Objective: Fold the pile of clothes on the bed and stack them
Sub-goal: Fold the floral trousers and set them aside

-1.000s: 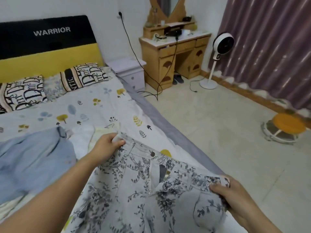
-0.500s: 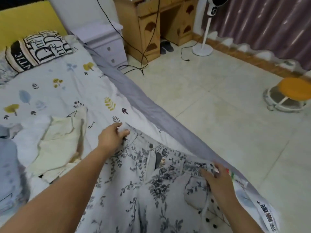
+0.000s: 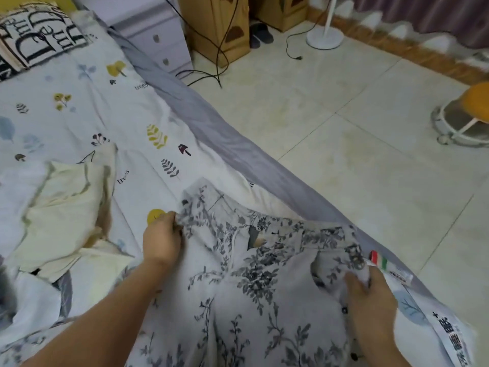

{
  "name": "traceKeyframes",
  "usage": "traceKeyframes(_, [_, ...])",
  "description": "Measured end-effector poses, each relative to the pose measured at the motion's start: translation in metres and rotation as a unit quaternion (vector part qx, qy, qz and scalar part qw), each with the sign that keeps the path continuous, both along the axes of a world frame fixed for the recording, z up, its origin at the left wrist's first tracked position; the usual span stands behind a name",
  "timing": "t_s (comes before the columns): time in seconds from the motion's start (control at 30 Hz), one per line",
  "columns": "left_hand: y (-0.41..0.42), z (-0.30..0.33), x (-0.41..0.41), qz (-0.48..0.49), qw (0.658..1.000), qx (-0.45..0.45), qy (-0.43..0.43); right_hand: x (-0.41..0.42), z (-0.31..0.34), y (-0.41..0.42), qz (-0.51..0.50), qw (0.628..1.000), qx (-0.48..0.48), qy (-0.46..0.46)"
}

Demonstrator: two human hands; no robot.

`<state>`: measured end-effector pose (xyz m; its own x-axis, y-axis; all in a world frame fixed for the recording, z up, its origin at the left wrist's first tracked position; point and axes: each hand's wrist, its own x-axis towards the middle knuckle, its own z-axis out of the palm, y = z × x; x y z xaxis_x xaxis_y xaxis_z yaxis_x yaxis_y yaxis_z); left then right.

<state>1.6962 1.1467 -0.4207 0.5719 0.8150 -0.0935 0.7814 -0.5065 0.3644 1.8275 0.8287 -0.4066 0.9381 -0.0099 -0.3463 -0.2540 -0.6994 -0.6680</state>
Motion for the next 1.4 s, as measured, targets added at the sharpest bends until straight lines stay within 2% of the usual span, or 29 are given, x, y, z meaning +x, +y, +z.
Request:
traceKeyframes(0.03, [-0.003,0.002,0.006,-0.008,0.999,0.018,-0.026,0.001,0.003,0.001,0.002,1.000,-0.016,-0.001])
traceKeyframes(0.1, [-0.009,0.002,0.016,-0.037,0.997,0.060,-0.001,0.004,0.006,0.009,0.019,0.996,-0.091,0.007])
traceKeyframes(0.17, [-0.015,0.004,0.028,-0.078,0.991,0.107,-0.001,0.007,0.005,0.019,0.057,0.981,-0.173,-0.068])
traceKeyframes(0.27, [-0.031,0.002,0.055,-0.235,0.963,0.125,-0.036,0.011,0.001,0.052,0.214,0.946,-0.166,-0.181])
traceKeyframes(0.33, [-0.041,-0.006,0.072,-0.312,0.946,0.081,0.021,0.014,-0.012,0.075,0.321,0.913,-0.179,-0.174])
traceKeyframes(0.4, [-0.047,-0.017,0.082,-0.345,0.931,0.066,0.102,0.021,-0.027,0.091,0.371,0.892,-0.208,-0.154])
traceKeyframes(0.6, [-0.040,-0.027,0.091,-0.288,0.946,0.014,0.146,0.039,-0.041,0.105,0.369,0.889,-0.231,-0.144])
traceKeyframes(0.7, [-0.037,-0.023,0.097,-0.296,0.943,0.007,0.150,0.036,-0.033,0.100,0.371,0.892,-0.181,-0.184])
traceKeyframes(0.77, [-0.043,-0.019,0.105,-0.315,0.946,0.001,0.080,0.033,-0.025,0.097,0.343,0.908,-0.082,-0.225])
traceKeyframes(0.83, [-0.056,-0.012,0.115,-0.321,0.945,-0.044,-0.038,0.033,-0.017,0.100,0.313,0.907,-0.001,-0.281])
traceKeyframes(0.9, [-0.063,-0.007,0.123,-0.288,0.935,-0.176,-0.110,0.037,-0.012,0.109,0.305,0.900,0.030,-0.311])
traceKeyframes(0.97, [-0.061,-0.001,0.123,-0.191,0.911,-0.345,-0.122,0.041,-0.016,0.118,0.329,0.909,0.011,-0.256])
traceKeyframes(1.0, [-0.058,0.000,0.120,-0.125,0.902,-0.391,-0.135,0.043,-0.022,0.123,0.356,0.911,-0.041,-0.206])
traceKeyframes(1.03, [-0.054,0.000,0.116,-0.071,0.905,-0.392,-0.151,0.045,-0.029,0.127,0.382,0.904,-0.107,-0.159])
traceKeyframes(1.07, [-0.049,-0.001,0.109,-0.049,0.932,-0.324,-0.157,0.047,-0.036,0.131,0.407,0.891,-0.161,-0.122])
traceKeyframes(1.1, [-0.044,0.000,0.101,-0.054,0.965,-0.210,-0.149,0.049,-0.042,0.135,0.419,0.884,-0.184,-0.097])
traceKeyframes(1.17, [-0.032,-0.003,0.083,-0.071,0.991,0.007,-0.118,0.051,-0.048,0.143,0.405,0.894,-0.170,-0.082])
traceKeyframes(1.2, [-0.026,-0.005,0.075,-0.061,0.994,0.067,-0.068,0.052,-0.051,0.147,0.396,0.900,-0.161,-0.081])
traceKeyframes(1.23, [-0.018,-0.009,0.066,-0.034,0.996,0.086,0.007,0.052,-0.053,0.149,0.400,0.898,-0.163,-0.082])
traceKeyframes(1.3, [-0.001,-0.013,0.051,0.022,0.987,0.000,0.157,0.053,-0.055,0.152,0.421,0.888,-0.162,-0.083])
traceKeyframes(1.33, [0.006,-0.012,0.043,0.034,0.978,-0.070,0.193,0.053,-0.055,0.152,0.425,0.888,-0.146,-0.098])
traceKeyframes(1.4, [0.021,-0.010,0.028,0.003,0.959,-0.205,0.196,0.055,-0.053,0.151,0.384,0.909,-0.087,-0.133])
